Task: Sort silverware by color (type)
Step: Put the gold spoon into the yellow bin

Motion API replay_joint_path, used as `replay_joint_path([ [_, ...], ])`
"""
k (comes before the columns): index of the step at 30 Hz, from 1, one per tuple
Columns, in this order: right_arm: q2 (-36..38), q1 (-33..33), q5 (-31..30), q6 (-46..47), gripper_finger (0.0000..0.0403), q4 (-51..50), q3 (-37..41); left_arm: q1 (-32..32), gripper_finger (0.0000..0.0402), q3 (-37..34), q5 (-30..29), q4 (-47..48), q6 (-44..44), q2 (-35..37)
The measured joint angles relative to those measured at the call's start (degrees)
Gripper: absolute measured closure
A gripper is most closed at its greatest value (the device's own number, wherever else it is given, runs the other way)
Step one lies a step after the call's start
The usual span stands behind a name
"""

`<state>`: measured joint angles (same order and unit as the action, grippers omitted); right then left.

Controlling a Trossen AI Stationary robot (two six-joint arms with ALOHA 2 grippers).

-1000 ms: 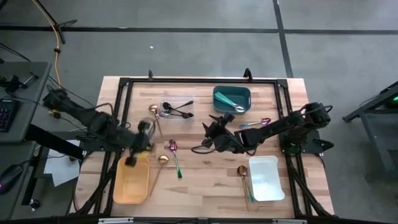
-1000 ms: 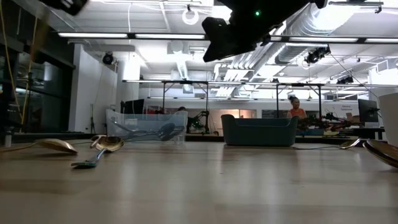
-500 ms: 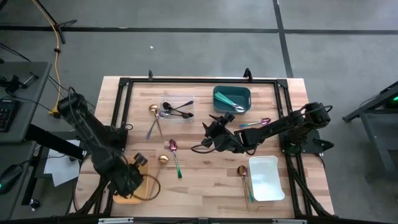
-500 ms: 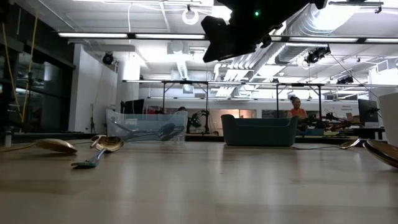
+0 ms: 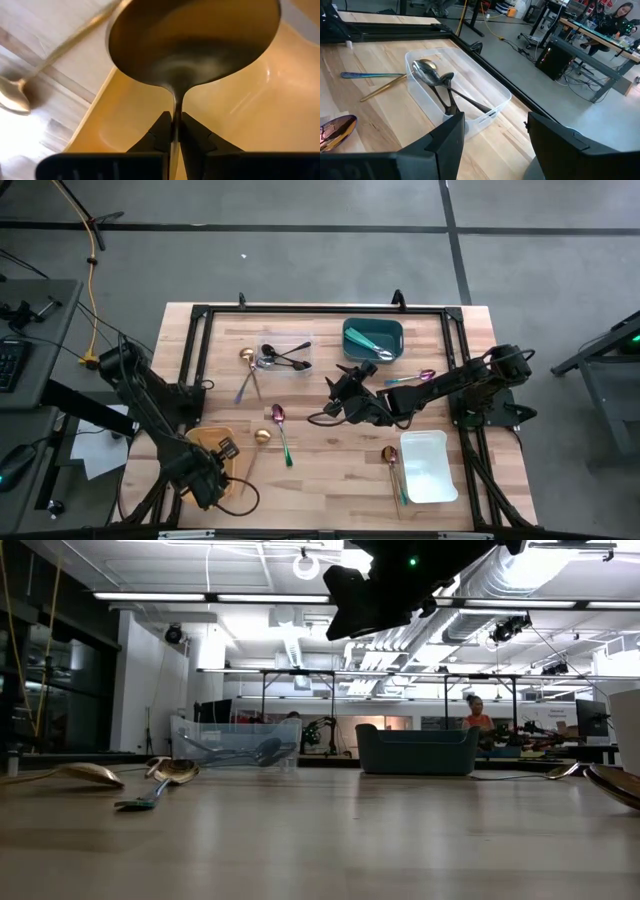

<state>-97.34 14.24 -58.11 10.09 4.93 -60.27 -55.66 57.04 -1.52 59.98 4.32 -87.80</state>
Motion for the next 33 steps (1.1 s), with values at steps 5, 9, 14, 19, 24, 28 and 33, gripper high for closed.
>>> replay_joint_path([
  [5, 0.00, 0.00, 0.00, 0.01, 0.0190, 0.02, 0.00, -0.24, 0.0352, 0.00, 0.06, -0.17, 0.09, -1.49],
  [9, 0.00, 0.00, 0.00, 0.13, 0.0190, -0.01, 0.00, -0.24, 0.0328, 0.02, 1.16, -0.21, 0.18, -1.45],
  [14, 0.00, 0.00, 0.00, 0.07, 0.0190, -0.01, 0.00, -0.12, 0.0302, 1.12, 1.27, 0.93, 3.02, -1.35],
  [19, 0.00, 0.00, -0.02, 0.00, 0.0190, 0.02, 0.00, 1.84, 0.0283, 7.42, -3.30, 8.58, 6.13, -0.85],
  [24, -0.02, 0.00, 0.00, 0.31, 0.0190, 0.00, 0.02, 5.72, 0.0274, 10.99, -15.61, 11.76, 13.18, 5.59],
  [28, -0.02, -0.01, 0.44, 0.39, 0.0190, 0.00, 0.02, 11.97, 0.0266, 8.27, -23.36, 8.79, 20.03, 14.15],
  [33, -0.04, -0.02, 1.38, 0.02, 0.0190, 0.02, 0.02, 22.24, 0.0253, -0.10, -21.15, 0.96, 14.65, 23.09],
])
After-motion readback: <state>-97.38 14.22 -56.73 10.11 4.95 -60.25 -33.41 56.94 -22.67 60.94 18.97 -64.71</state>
